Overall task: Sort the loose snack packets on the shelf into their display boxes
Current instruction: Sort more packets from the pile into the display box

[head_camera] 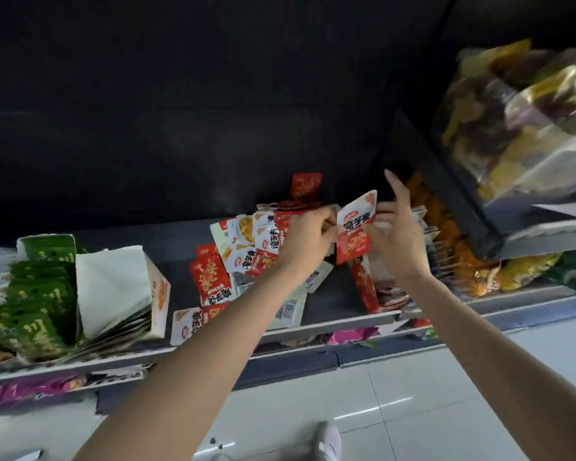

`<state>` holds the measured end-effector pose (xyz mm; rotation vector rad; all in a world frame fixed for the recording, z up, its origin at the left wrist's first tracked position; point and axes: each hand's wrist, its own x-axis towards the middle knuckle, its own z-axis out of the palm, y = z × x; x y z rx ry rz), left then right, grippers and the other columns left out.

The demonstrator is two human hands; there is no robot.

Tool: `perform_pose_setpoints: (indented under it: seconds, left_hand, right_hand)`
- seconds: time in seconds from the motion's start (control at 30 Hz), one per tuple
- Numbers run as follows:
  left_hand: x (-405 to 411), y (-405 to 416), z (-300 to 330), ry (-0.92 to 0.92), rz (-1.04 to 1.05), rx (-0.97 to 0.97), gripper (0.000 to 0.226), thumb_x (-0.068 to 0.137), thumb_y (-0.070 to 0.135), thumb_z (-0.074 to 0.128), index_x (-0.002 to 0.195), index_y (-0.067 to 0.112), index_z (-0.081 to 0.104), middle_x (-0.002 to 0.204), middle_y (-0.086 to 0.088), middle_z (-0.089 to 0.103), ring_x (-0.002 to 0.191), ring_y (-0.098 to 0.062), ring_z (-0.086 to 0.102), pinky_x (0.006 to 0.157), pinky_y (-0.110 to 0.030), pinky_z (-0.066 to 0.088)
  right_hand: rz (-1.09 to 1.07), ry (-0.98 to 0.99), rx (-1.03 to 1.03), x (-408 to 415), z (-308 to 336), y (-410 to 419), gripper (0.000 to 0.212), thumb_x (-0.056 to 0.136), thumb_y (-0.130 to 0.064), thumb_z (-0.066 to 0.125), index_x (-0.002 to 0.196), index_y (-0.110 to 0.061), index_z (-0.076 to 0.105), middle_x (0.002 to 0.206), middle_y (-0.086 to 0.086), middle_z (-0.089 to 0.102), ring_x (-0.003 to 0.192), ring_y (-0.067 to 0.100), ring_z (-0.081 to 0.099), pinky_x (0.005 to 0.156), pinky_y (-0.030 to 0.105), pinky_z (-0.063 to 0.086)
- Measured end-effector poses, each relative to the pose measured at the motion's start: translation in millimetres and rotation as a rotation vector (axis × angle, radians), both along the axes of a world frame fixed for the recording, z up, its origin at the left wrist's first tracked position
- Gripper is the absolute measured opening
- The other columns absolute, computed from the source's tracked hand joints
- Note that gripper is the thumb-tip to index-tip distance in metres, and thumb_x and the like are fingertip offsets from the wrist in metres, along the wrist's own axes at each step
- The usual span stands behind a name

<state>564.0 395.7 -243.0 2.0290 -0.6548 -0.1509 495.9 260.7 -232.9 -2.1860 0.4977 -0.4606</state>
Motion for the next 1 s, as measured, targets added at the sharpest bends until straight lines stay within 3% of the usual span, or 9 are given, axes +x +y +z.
perform_pose_setpoints:
  seconds: [0.1,0.2,0.37,0.5,0.6,0.73,0.9,1.0]
  left_hand:
    - [-13,-35,-3,0.008,-0.01,-0.003,0.009,0.085,0.013,0.064,0.088,0.005,0.067,0.09,-0.007,0.072,0.082,-0.017,0.067,0.072,-0.027,0.05]
    - [-23,-59,-13,0.043,0.002,0.022,0.011,0.086,0.013,0.064,0.088,0.003,0.068,0.088,-0.01,0.072,0.081,-0.019,0.067,0.07,-0.028,0.051]
    - [-33,-80,-33,0.069,-0.005,0.129,0.012,0.088,0.013,0.062,0.087,0.003,0.068,0.088,-0.01,0.071,0.083,-0.02,0.065,0.072,-0.026,0.046]
    - [-41,-89,-46,0.094,-0.101,0.276,0.016,0.089,0.015,0.06,0.097,0.006,0.071,0.096,-0.008,0.071,0.083,-0.016,0.062,0.074,-0.024,0.045]
    - [-45,-93,-53,0.18,-0.228,0.321,0.018,0.086,0.014,0.064,0.102,0.008,0.071,0.103,-0.005,0.071,0.095,-0.016,0.065,0.083,-0.021,0.047]
    - [-42,-88,-54,0.259,-0.198,0.274,0.017,0.086,0.009,0.062,0.102,0.008,0.069,0.103,-0.005,0.07,0.089,-0.012,0.063,0.08,-0.022,0.049]
    - [-26,-58,-50,0.269,0.021,0.165,0.017,0.09,0.007,0.054,0.101,0.009,0.067,0.102,-0.004,0.067,0.089,-0.011,0.059,0.071,-0.013,0.044]
    - [-14,-26,-56,0.265,0.192,0.181,0.018,0.092,0.008,0.052,0.103,0.008,0.066,0.108,-0.005,0.067,0.093,-0.013,0.06,0.079,-0.019,0.047]
  right_hand:
    - [0.033,0.057,-0.242,-16,3,-26,0.063,0.09,-0.004,0.054,0.14,-0.037,0.033,0.124,0.004,0.053,0.108,0.018,0.055,0.089,0.035,0.049]
    - [0.037,0.109,-0.341,-27,-3,-51,0.044,0.092,-0.006,0.051,0.131,-0.024,0.043,0.124,0.007,0.051,0.114,0.025,0.051,0.092,0.041,0.048]
    - [0.057,0.301,-0.451,-32,-18,-72,0.031,0.093,-0.006,0.044,0.122,-0.018,0.044,0.125,0.009,0.049,0.108,0.029,0.054,0.082,0.042,0.05]
    - [0.203,0.577,-0.585,-34,-33,-85,0.033,0.087,0.002,0.047,0.114,-0.014,0.057,0.114,0.012,0.059,0.103,0.034,0.059,0.078,0.039,0.051]
    - [0.321,0.78,-0.516,-34,-44,-93,0.037,0.087,0.001,0.046,0.113,-0.02,0.063,0.111,0.011,0.064,0.102,0.031,0.062,0.081,0.037,0.051]
    - [0.404,0.778,-0.371,-27,-47,-100,0.024,0.086,-0.007,0.049,0.094,-0.018,0.069,0.102,0.009,0.069,0.095,0.028,0.064,0.075,0.032,0.051]
    - [0.349,0.505,-0.203,-14,-41,-78,0.027,0.086,-0.004,0.048,0.102,-0.012,0.069,0.104,0.007,0.071,0.099,0.023,0.065,0.09,0.035,0.051]
    - [0.358,0.454,-0.175,3,-42,-53,0.027,0.088,-0.007,0.048,0.108,-0.014,0.066,0.107,0.006,0.07,0.101,0.021,0.064,0.09,0.031,0.05]
